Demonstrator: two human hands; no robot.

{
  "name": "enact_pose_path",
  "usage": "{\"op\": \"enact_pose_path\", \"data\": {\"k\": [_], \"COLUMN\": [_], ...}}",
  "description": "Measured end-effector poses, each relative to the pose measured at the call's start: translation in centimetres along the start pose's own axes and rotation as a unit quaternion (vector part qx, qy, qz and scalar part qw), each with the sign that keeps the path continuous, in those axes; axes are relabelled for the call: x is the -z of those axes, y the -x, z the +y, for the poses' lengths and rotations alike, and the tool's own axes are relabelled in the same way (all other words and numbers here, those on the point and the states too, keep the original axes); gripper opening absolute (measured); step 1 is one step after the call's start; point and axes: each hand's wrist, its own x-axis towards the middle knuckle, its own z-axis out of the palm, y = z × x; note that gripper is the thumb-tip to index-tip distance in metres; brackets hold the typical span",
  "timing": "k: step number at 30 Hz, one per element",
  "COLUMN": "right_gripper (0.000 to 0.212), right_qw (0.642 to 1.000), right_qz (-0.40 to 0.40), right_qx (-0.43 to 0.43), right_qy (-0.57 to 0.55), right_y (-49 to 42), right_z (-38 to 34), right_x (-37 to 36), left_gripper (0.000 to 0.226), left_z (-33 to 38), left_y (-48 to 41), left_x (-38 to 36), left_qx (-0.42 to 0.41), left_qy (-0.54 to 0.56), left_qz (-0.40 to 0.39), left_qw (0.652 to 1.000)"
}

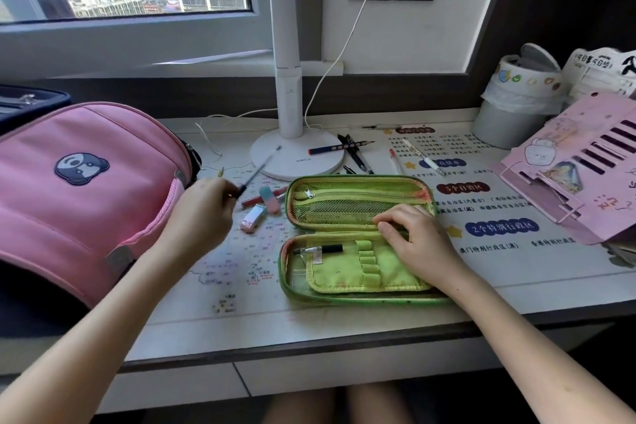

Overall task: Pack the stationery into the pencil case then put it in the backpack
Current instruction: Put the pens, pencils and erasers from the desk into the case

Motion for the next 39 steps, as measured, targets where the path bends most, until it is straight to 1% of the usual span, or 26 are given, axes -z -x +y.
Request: {"op": "enact_pose_path", "data": {"k": [3, 5, 7, 9, 12, 15, 20, 24, 28, 30, 32, 33, 34, 35, 36, 37, 38, 39], "right_gripper": [0.018, 0.018, 0.018, 0.018, 0.018, 0.018, 0.018, 0.018, 0.019, 0.019, 0.020, 0.021, 0.022, 0.022, 0.023, 0.023, 0.023, 0.022], "right_qw": [0.999, 0.999, 0.999, 0.999, 0.999, 0.999, 0.999, 0.999, 0.999, 0.999, 0.999, 0.999, 0.999, 0.999, 0.999, 0.999, 0.999, 0.999], "right_qz": [0.026, 0.029, 0.030, 0.029, 0.028, 0.029, 0.028, 0.028, 0.028, 0.028, 0.030, 0.032, 0.032, 0.031, 0.030, 0.030, 0.030, 0.029], "right_qx": [-0.012, -0.017, -0.013, -0.010, -0.012, -0.012, -0.012, -0.012, -0.009, -0.008, -0.006, -0.004, -0.003, -0.002, -0.001, 0.000, 0.002, 0.003], "right_qy": [-0.031, -0.036, -0.031, -0.030, -0.033, -0.032, -0.027, -0.027, -0.027, -0.031, -0.036, -0.036, -0.034, -0.030, -0.025, -0.022, -0.019, -0.017], "right_y": [-0.2, -0.2, -0.1, -0.1, -0.2, -0.1, -0.1, -0.1, -0.2, -0.2, -0.1, 0.0, 0.0, -0.1, -0.1, -0.1, -0.1, -0.1], "right_z": [-0.1, -0.1, -0.1, 0.0, 0.1, 0.2, 0.2, 0.2, 0.2, 0.3, 0.3, 0.4, 0.4, 0.4, 0.4, 0.4, 0.4, 0.4], "right_x": [0.2, 0.2, 0.2, 0.1, 0.1, 0.1, 0.0, 0.0, -0.1, -0.1, -0.1, -0.1, -0.1, -0.1, -0.1, -0.1, -0.2, -0.2], "left_gripper": [0.022, 0.019, 0.018, 0.022, 0.035, 0.039, 0.048, 0.053, 0.052, 0.045, 0.029, 0.023, 0.019, 0.017, 0.018, 0.020, 0.024, 0.026], "left_z": [1.8, 1.9, 1.6, 1.6, 1.8, 2.2, 1.9, 2.3, 3.7, 4.9, 5.7, 5.7, 5.1, 4.0, 2.5, 0.8, -0.7, -1.7], "left_y": [3.5, 4.5, 4.4, 4.2, 3.9, 3.8, 4.1, 3.7, 4.0, 4.2, 4.0, 3.7, 3.3, 2.6, 1.8, 1.0, 0.3, -0.3], "left_x": [0.7, 0.2, -0.6, -1.2, -2.1, -2.3, -1.8, -2.0, -3.8, -4.8, -5.0, -4.6, -4.2, -3.8, -3.3, -2.8, -2.4, -2.3], "left_qx": [-0.162, -0.233, -0.280, -0.286, -0.292, -0.289, -0.299, -0.330, -0.347, -0.357, -0.330, -0.291, -0.244, -0.196, -0.146, -0.091, -0.037, 0.002], "left_qy": [0.032, 0.012, -0.030, -0.053, -0.084, -0.098, -0.119, -0.133, -0.091, -0.068, -0.024, 0.006, 0.034, 0.041, 0.012, -0.050, -0.123, -0.178], "left_qz": [-0.045, -0.068, -0.068, -0.075, -0.077, -0.065, -0.086, -0.058, -0.057, -0.058, -0.074, -0.074, -0.050, -0.004, 0.044, 0.065, 0.048, 0.010], "left_qw": [0.985, 0.970, 0.957, 0.954, 0.950, 0.950, 0.943, 0.933, 0.932, 0.930, 0.941, 0.954, 0.968, 0.980, 0.988, 0.992, 0.991, 0.984]}}
